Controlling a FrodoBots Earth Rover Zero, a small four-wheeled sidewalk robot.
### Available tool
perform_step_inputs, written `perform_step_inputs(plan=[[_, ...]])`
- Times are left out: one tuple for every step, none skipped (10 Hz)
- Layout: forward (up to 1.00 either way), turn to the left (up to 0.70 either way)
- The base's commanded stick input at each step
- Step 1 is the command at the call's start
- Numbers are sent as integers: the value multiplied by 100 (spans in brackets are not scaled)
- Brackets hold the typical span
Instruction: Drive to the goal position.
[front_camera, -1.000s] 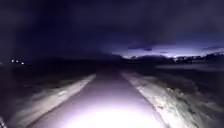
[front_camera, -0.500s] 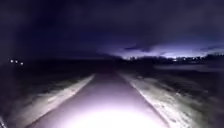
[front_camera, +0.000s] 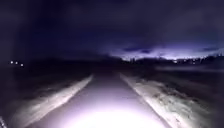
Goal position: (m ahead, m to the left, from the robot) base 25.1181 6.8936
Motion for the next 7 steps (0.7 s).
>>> perform_step_inputs(plan=[[85, 11], [85, 7], [85, 4], [85, 0], [85, 0], [85, 0], [85, 0]])
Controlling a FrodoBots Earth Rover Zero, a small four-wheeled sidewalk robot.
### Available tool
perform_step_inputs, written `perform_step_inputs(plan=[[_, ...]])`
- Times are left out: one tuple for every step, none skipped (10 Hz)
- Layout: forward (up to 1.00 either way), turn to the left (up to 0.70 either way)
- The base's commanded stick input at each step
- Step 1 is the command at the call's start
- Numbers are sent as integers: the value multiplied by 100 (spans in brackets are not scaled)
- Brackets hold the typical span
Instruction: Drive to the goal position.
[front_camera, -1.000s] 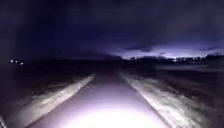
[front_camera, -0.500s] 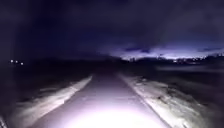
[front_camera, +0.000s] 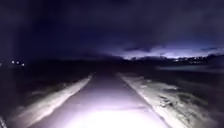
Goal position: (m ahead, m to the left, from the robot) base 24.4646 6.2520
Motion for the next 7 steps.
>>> perform_step_inputs(plan=[[85, 0], [85, 0], [85, 0], [85, 0], [85, 0], [85, 0], [85, 0]])
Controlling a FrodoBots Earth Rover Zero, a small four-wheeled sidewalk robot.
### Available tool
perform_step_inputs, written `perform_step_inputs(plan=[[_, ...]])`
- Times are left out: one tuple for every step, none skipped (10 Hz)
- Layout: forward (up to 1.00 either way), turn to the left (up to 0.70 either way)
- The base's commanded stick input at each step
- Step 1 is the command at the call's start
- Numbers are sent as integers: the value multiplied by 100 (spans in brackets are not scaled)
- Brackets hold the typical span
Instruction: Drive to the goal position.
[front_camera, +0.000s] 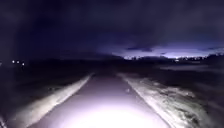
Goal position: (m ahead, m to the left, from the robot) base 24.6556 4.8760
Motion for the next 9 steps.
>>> perform_step_inputs(plan=[[85, 0], [85, 1], [85, 11], [85, 20], [85, 16], [85, 5], [85, 0], [85, 0], [85, 22]])
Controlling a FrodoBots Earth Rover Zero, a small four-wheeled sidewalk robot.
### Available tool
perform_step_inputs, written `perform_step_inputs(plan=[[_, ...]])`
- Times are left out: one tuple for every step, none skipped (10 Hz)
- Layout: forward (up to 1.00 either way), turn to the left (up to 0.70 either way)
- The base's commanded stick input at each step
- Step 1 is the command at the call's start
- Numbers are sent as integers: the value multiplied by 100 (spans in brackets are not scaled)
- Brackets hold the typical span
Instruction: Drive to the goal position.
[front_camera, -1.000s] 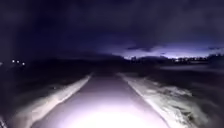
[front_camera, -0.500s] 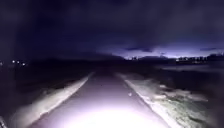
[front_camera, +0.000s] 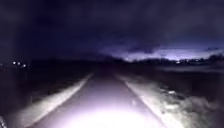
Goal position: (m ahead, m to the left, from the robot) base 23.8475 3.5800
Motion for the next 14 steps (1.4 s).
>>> perform_step_inputs(plan=[[85, 11], [85, 1], [85, 0], [85, 0], [85, 0], [85, 0], [85, 0], [85, 0], [85, 0], [85, 0], [85, 0], [85, 0], [85, 0], [85, 0]])
